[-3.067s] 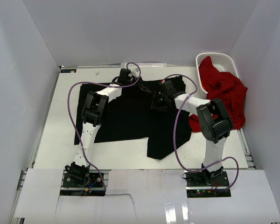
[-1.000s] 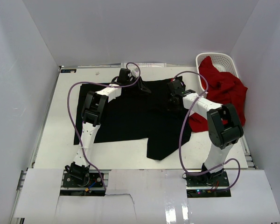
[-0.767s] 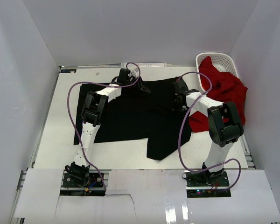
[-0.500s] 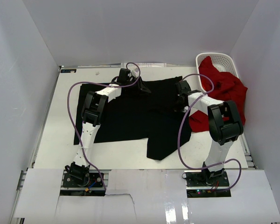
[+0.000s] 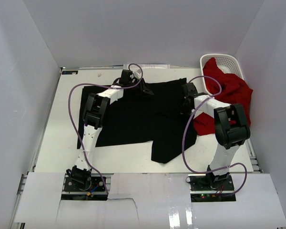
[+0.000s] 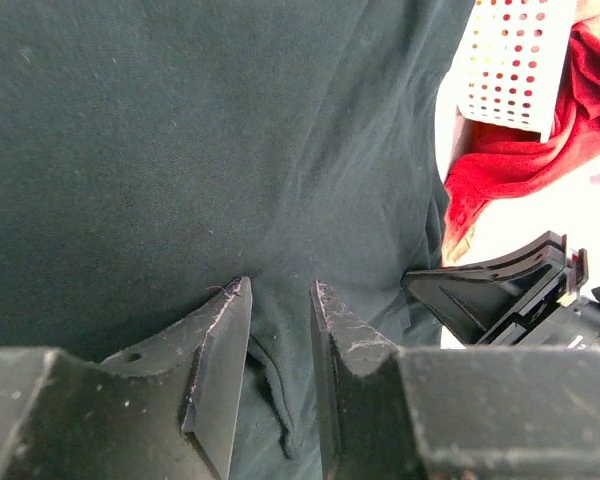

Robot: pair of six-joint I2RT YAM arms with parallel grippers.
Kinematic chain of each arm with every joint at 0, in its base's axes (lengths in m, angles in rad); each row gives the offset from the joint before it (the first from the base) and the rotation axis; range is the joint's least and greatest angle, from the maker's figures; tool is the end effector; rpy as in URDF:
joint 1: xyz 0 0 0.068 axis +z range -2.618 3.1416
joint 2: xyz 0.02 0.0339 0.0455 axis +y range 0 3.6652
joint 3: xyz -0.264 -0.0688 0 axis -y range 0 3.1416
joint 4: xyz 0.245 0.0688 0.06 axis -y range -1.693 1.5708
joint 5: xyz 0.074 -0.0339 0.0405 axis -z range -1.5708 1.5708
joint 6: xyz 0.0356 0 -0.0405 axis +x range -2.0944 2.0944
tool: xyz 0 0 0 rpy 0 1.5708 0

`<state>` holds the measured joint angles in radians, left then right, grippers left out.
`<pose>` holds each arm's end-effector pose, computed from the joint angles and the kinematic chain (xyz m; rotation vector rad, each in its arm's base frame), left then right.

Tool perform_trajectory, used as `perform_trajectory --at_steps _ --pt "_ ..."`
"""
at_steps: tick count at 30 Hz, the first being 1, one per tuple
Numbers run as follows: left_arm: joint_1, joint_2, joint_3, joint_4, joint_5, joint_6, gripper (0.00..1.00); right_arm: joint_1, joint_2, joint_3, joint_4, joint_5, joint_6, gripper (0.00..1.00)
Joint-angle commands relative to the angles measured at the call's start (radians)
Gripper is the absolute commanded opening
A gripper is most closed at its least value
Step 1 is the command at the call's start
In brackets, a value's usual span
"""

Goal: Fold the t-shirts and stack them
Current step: Fold the flattened tshirt in 1/3 of the way

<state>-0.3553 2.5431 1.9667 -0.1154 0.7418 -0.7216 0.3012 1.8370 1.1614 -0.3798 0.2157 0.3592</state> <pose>0.5105 -0.2151 0.1151 -0.0056 2.4332 -1.3762 0.3573 0.1030 0.1672 0.1488 2.5830 -0.0439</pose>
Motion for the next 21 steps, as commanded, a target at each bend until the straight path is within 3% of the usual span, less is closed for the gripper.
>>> perform_trajectory --at_steps 1,4,7,11,15,18,21 --pt "0.013 -0.066 0.044 -0.027 -0.005 0.019 0.42 -0.017 -0.030 -0.011 -0.114 0.073 -0.012 0.09" --pt "0.013 -0.060 0.073 -0.038 -0.002 0.016 0.42 -0.019 -0.038 0.035 -0.130 0.033 -0.009 0.16" --pt "0.013 -0.053 0.119 -0.059 -0.001 0.014 0.42 -0.017 -0.036 0.090 -0.142 -0.067 -0.006 0.29" --pt "0.018 -0.061 0.196 -0.081 0.028 -0.012 0.43 -0.017 -0.041 0.158 -0.117 -0.124 0.006 0.35" --pt "0.044 -0.131 0.236 -0.095 0.031 -0.021 0.43 -0.017 0.016 0.337 -0.128 -0.128 -0.012 0.35" --pt "0.134 -0.239 0.149 -0.096 0.021 -0.032 0.43 -0.019 0.089 0.441 -0.148 -0.115 -0.048 0.35" --pt "0.258 -0.343 -0.043 -0.107 -0.014 -0.015 0.43 -0.025 0.204 0.655 -0.183 -0.102 -0.094 0.36"
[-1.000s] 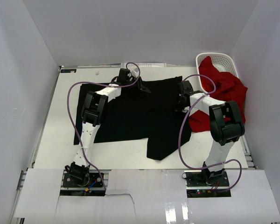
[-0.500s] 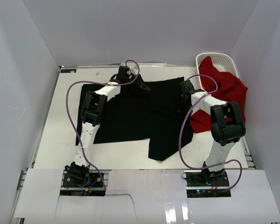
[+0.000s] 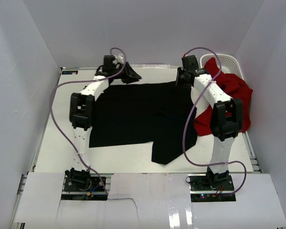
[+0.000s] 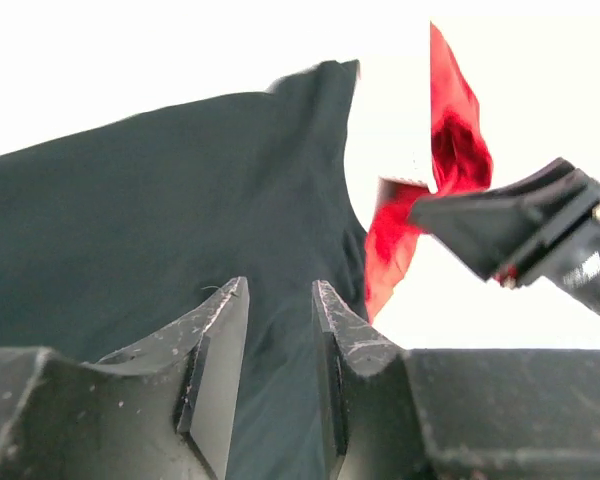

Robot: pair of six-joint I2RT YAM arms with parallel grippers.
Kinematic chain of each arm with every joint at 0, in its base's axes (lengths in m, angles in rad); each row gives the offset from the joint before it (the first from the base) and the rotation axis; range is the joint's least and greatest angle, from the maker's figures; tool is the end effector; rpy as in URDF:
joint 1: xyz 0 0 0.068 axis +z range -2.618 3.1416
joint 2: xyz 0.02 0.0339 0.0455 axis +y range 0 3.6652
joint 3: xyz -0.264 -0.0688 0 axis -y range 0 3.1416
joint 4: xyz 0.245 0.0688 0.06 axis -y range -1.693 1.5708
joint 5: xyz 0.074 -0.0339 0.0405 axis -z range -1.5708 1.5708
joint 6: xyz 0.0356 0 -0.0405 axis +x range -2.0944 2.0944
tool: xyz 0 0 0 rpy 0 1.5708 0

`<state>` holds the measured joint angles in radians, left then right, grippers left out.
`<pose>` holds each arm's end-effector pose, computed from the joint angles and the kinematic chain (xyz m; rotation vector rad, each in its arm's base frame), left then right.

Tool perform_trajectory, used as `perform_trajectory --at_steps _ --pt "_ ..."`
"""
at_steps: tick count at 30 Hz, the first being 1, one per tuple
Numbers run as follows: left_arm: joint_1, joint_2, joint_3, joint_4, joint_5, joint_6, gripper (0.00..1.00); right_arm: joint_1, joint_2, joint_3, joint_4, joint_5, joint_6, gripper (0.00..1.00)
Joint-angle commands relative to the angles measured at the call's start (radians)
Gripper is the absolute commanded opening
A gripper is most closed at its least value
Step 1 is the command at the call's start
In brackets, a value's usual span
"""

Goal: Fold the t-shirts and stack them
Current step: Fold the flattened tshirt in 1/3 of the way

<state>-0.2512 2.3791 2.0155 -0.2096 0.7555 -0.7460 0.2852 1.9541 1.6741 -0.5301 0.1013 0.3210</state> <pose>0.5220 -0.1592 0.2106 -0.0791 2.2894 -1.3636 0.4292 0.1221 0.2690 0.0909 2.3804 0.1690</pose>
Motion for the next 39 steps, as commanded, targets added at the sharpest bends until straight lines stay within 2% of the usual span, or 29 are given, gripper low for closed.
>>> perform_trajectory --at_steps 1,2,4,7,13,14,17,31,39 --pt "0.186 -0.204 -0.137 -0.026 -0.051 0.028 0.43 -0.012 0.116 0.176 -0.031 0.020 -0.063 0.36" --pt "0.213 -0.224 -0.224 -0.037 -0.076 0.072 0.42 -0.012 0.164 0.199 -0.016 0.026 -0.094 0.36" --pt "0.297 -0.276 -0.288 -0.080 -0.164 0.124 0.43 -0.014 0.210 0.260 0.016 0.041 -0.114 0.37" --pt "0.345 -0.294 -0.353 -0.122 -0.252 0.204 0.43 -0.027 0.302 0.352 0.009 0.023 -0.115 0.37" --pt "0.355 -0.268 -0.360 -0.143 -0.317 0.275 0.42 -0.055 0.390 0.420 0.018 0.025 -0.126 0.37" --pt "0.354 -0.262 -0.360 -0.142 -0.326 0.284 0.42 -0.063 0.405 0.427 0.019 0.023 -0.128 0.42" --pt "0.354 -0.253 -0.359 -0.136 -0.331 0.295 0.42 -0.080 0.430 0.441 0.024 0.003 -0.141 0.43" --pt "0.354 -0.209 -0.394 -0.134 -0.426 0.303 0.42 -0.096 0.474 0.363 -0.005 -0.003 -0.119 0.42" --pt "0.354 -0.140 -0.336 -0.166 -0.481 0.313 0.43 -0.096 0.494 0.377 -0.018 -0.002 -0.111 0.42"
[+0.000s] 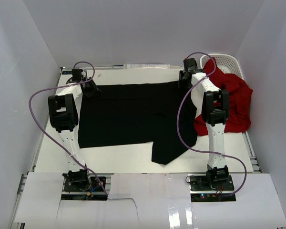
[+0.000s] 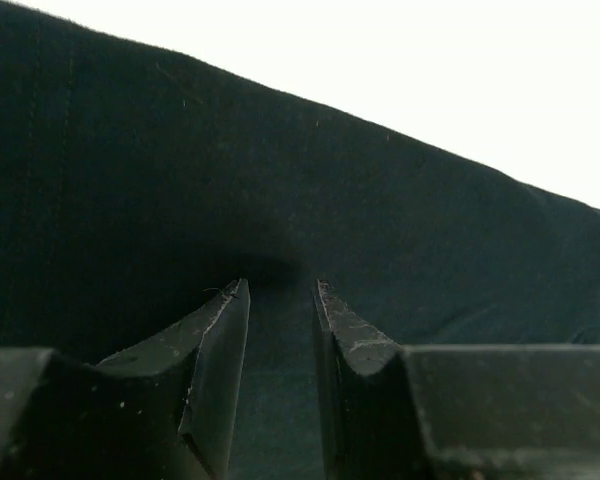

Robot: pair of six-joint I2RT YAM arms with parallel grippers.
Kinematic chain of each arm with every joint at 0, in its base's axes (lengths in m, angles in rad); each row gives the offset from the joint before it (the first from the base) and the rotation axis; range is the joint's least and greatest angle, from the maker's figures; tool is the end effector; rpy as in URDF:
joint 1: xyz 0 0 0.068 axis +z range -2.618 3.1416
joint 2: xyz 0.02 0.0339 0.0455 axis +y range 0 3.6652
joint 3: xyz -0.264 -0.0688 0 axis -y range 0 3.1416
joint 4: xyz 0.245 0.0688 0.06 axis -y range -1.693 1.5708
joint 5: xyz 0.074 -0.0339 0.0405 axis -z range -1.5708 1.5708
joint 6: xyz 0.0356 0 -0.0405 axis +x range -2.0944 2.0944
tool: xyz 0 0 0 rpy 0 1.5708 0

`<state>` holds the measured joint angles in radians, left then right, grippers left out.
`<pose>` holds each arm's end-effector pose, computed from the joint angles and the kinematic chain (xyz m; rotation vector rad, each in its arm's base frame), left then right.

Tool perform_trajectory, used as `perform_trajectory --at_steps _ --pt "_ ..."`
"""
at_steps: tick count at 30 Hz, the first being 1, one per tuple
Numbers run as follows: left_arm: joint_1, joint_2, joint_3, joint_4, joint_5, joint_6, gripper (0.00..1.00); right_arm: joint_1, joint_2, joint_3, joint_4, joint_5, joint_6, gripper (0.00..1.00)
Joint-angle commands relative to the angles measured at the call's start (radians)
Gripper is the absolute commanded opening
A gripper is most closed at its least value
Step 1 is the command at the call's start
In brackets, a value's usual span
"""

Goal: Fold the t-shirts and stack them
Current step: Fold the flattened tshirt in 1/3 of the way

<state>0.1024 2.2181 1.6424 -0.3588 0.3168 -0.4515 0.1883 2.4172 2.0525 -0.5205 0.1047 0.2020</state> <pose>0.4801 0.0382 0.1543 -0.5609 2.4574 -0.5399 0.5285 0.0969 0.1724 0.0626 2.4490 0.0436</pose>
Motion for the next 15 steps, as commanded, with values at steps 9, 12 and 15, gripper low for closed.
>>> perform_trajectory --at_steps 9,12,15 --pt "0.014 0.166 0.219 -0.048 -0.053 0.007 0.43 -0.035 0.120 0.147 -0.032 -0.091 0.028 0.43" --pt "0.029 0.218 0.273 -0.060 -0.036 -0.007 0.43 -0.047 0.146 0.188 -0.009 -0.126 0.034 0.47" --pt "0.037 0.268 0.352 -0.080 -0.022 -0.021 0.43 -0.059 0.152 0.183 0.042 -0.145 0.036 0.54"
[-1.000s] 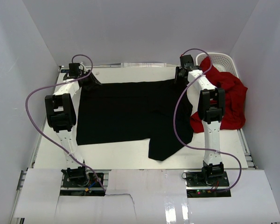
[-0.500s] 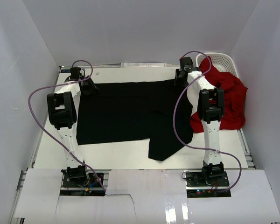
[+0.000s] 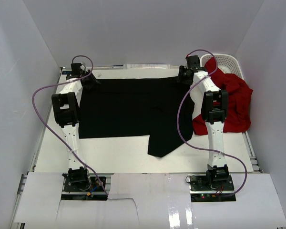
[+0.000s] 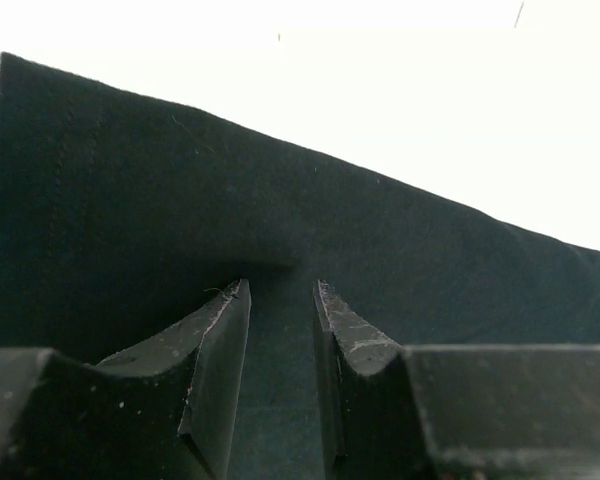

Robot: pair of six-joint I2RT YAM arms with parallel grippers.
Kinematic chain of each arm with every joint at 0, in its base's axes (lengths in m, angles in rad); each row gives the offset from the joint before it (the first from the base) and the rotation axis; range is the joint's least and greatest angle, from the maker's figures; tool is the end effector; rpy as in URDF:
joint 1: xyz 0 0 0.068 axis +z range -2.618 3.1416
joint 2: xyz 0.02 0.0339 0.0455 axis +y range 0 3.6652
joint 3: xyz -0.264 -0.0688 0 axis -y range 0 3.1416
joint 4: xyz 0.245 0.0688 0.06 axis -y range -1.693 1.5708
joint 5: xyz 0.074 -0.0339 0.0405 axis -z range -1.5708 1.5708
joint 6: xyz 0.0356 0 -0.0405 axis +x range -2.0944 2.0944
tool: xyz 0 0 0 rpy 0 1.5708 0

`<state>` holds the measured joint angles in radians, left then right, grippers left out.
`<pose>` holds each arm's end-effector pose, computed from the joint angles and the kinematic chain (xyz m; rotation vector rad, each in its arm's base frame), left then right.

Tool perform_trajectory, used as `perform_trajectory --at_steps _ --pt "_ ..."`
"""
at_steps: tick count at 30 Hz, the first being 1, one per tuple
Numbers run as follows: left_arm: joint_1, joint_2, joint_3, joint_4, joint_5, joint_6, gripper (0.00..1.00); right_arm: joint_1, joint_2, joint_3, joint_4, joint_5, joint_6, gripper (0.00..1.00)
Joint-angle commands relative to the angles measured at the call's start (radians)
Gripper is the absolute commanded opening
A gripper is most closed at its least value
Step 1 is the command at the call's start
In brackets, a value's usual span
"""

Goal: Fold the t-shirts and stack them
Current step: Fold the flattened tshirt in 1/3 of the way

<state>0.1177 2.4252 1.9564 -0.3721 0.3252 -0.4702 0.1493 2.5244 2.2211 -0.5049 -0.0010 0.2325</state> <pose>0.5342 0.0517 0.1494 -0.5566 2.3627 -0.5536 0.5565 0.0837 0.1711 0.0988 2.3847 0.1827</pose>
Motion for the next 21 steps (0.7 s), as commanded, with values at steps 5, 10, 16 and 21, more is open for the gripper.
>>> perform_trajectory --at_steps 5,10,16,21 --pt "0.039 0.095 0.117 -0.051 0.059 -0.048 0.43 -0.056 0.043 0.035 0.140 -0.141 0.004 0.59" --pt "0.077 0.019 0.197 0.005 0.189 -0.153 0.43 -0.082 -0.058 0.081 0.221 -0.254 0.033 0.66" --pt "0.111 -0.121 0.349 -0.033 0.215 -0.171 0.44 -0.082 -0.297 -0.017 0.304 -0.321 -0.007 0.70" --pt "0.111 -0.493 0.060 0.008 0.215 -0.154 0.44 -0.079 -0.603 -0.315 0.226 -0.317 -0.013 0.71"
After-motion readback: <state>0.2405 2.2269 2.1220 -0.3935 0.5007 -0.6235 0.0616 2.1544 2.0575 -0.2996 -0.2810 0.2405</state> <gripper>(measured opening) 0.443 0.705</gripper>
